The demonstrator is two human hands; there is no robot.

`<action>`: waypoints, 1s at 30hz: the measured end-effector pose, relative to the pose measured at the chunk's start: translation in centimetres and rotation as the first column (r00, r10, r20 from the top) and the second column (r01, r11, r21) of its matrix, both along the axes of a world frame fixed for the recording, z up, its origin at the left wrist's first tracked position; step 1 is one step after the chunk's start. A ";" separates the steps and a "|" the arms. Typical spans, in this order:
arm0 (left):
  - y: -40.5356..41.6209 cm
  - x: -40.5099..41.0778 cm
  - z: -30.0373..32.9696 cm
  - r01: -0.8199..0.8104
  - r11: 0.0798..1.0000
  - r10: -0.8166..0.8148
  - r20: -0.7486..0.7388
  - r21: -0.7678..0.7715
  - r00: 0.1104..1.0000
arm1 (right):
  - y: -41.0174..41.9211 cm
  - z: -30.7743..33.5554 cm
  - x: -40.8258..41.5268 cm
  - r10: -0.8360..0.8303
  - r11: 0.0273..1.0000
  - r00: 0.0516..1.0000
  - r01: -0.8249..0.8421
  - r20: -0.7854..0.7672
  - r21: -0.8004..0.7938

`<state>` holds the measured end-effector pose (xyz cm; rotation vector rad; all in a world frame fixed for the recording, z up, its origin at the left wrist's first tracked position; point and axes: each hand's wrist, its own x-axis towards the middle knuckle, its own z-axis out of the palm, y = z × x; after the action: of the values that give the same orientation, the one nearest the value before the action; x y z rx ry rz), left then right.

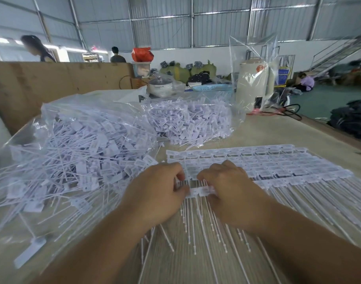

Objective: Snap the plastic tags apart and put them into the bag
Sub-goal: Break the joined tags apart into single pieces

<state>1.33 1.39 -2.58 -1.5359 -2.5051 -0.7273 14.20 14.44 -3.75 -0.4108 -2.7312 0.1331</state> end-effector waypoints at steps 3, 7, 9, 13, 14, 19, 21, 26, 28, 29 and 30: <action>0.7 0.2 -0.6 0.056 0.997 -0.057 0.015 0.061 0.998 | -0.2 0.4 0.1 0.014 0.999 0.999 -0.012 -0.035 0.033; 0.9 0.2 -0.8 0.094 0.989 -0.116 0.203 0.111 0.972 | -0.7 1.4 0.5 0.026 0.994 0.995 -0.016 -0.092 0.109; 0.9 0.1 -0.7 0.081 0.983 -0.128 0.291 0.167 0.948 | -0.9 1.9 0.7 0.033 0.990 0.992 -0.016 -0.124 0.137; 0.4 0.1 -0.1 0.122 0.951 -0.250 0.472 0.285 0.846 | -1.1 2.6 1.3 0.054 0.989 0.988 -0.034 -0.141 0.142; 0.3 0.2 0.0 0.145 0.943 -0.282 0.490 0.299 0.825 | -1.2 2.8 1.4 0.059 0.990 0.990 -0.042 -0.132 0.133; 0.2 0.3 0.3 0.197 0.924 -0.346 0.501 0.327 0.793 | -0.9 3.2 1.7 0.130 0.991 0.985 -0.134 -0.110 -0.029; 0.0 0.0 0.5 0.205 0.931 -0.338 0.504 0.301 0.795 | -0.6 3.2 1.8 0.142 0.980 0.985 -0.154 -0.098 -0.128; -0.2 -0.5 0.6 0.216 0.949 -0.311 0.556 0.232 0.770 | 0.3 3.5 1.8 0.128 0.980 0.983 -0.146 -0.132 -0.137; -0.2 -0.3 0.7 0.246 0.941 -0.337 0.575 0.233 0.746 | 0.2 3.6 1.8 0.156 0.972 0.968 -0.186 -0.196 -0.142; -0.2 -0.1 0.7 0.254 0.937 -0.349 0.589 0.242 0.729 | 0.1 3.6 1.7 0.173 0.969 0.958 -0.207 -0.228 -0.137; -0.2 0.0 0.7 0.252 0.934 -0.357 0.604 0.254 0.713 | 0.0 3.6 1.7 0.190 0.965 0.949 -0.228 -0.254 -0.133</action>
<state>1.28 1.23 -1.83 -1.9161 -2.5171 -1.7287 15.91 14.47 -0.20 -0.1336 -2.5253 0.4331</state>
